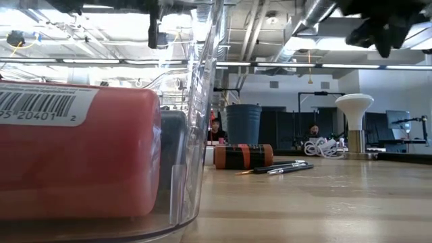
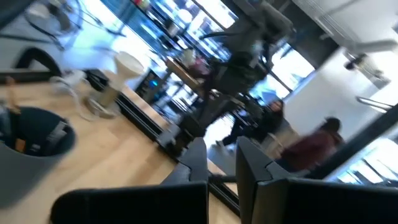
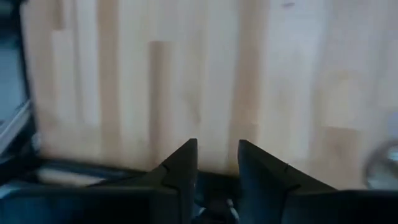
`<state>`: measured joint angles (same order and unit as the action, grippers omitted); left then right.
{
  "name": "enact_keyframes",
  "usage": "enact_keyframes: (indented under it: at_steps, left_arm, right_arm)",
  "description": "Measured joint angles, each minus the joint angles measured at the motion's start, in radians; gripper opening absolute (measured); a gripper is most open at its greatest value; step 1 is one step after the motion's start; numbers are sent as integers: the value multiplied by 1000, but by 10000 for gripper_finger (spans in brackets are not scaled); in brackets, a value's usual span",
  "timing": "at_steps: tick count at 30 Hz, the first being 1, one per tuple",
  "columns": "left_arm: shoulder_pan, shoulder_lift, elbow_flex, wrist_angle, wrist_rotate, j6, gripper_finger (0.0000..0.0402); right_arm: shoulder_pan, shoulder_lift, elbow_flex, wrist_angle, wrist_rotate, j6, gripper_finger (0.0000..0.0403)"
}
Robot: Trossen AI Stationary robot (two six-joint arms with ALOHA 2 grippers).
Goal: Pick & Place Paint Supplies
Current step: Put the paint brush into the blue cup
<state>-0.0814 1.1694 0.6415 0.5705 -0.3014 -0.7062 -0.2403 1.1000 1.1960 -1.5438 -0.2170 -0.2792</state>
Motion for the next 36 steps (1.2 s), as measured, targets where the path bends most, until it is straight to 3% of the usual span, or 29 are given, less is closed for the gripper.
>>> enact_keyframes:
  at_steps: [3, 7, 10, 13, 18, 21, 25, 36]
  left_arm:
    - [17, 0, 0, 8, -25, 14, 2]
    - [30, 2, 41, 8, -12, 81, 2]
    - [30, 2, 114, -20, 37, 164, 2]
    - [30, 4, 237, -175, 65, 240, 2]
    - [15, 97, 468, -538, 106, 351, 2]
    - [14, 152, 525, -731, 166, 416, 2]
    - [19, 188, 497, -816, 187, 415, 2]
    - [37, 198, 308, -798, 170, 411, 2]
  right_arm:
    - [-5, -132, -28, 126, 34, 85, 106]
    - [-1, -251, -96, 475, 32, 230, 104]
    - [-3, -286, -158, 688, 34, 271, 104]
    - [-3, -280, -206, 821, 35, 287, 104]
    - [21, -215, -219, 842, 35, 342, 104]
    - [35, -186, -220, 814, 33, 341, 104]
    - [57, -129, -219, 805, 33, 330, 104]
    - [109, 96, -219, 680, 32, 91, 104]
